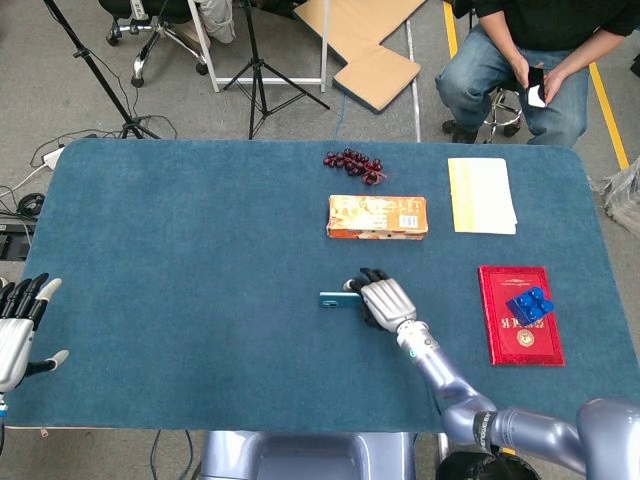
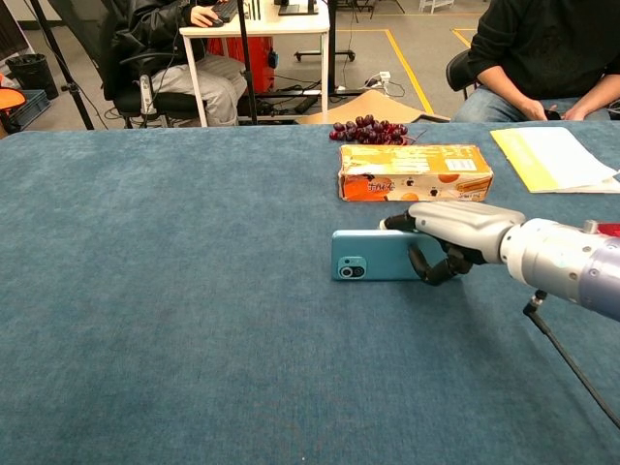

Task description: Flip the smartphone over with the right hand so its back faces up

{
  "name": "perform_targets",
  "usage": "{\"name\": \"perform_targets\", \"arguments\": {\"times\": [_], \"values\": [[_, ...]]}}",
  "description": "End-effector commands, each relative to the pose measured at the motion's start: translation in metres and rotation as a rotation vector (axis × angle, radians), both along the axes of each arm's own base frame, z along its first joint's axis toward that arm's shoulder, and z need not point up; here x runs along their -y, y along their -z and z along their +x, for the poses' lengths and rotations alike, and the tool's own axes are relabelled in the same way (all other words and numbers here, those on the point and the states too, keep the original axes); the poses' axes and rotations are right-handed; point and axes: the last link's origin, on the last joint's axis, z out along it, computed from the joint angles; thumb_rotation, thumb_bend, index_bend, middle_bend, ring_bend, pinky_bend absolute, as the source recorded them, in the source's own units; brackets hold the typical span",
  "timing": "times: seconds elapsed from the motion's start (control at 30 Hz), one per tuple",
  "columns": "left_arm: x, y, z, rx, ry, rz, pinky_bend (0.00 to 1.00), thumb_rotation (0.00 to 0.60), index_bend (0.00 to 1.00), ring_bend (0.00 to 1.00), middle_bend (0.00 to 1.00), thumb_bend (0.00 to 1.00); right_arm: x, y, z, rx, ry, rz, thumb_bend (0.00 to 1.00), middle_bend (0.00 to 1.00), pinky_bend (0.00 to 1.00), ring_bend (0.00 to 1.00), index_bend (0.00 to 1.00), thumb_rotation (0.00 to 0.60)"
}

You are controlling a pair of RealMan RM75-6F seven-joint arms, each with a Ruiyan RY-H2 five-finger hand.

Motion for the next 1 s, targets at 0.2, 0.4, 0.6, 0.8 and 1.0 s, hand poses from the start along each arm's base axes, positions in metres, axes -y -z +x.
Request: {"name": "perform_targets", "arguments": {"times": [0.2,0.4,0.6,0.8,1.0], "values": [[0.000,0.000,0.000,0.001,0.000,-0.002,0.00,0.600,0.00,0.00,0.00,0.00,0.003,-0.021,0.002,-0.095,-0.223,-0.137,0.58,0.01,0.02,0.00,0.03,0.600],[0.002,0.001,0.004,0.006,0.016,-0.007,0.00,0.600,0.00,0.00,0.00,0.00,0.010,-0.035,0.004,-0.099,-0.207,-0.179,0.56,0.00,0.01,0.00,0.01,0.600],[0.002,0.000,0.003,0.012,0.016,-0.004,0.00,0.600,0.00,0.00,0.00,0.00,-0.007,-0.069,0.006,-0.055,-0.276,-0.237,0.51,0.00,0.00,0.00,0.01,0.600],[0.004,-0.001,0.006,0.018,0.043,0.002,0.00,0.600,0.00,0.00,0.00,0.00,-0.034,-0.109,-0.004,0.003,-0.285,-0.310,0.12,0.00,0.00,0.00,0.01,0.600],[0.007,-0.002,0.007,0.023,0.069,0.005,0.00,0.600,0.00,0.00,0.00,0.00,-0.067,-0.151,-0.023,0.029,-0.221,-0.394,0.00,0.00,0.00,0.00,0.00,0.600]]}}
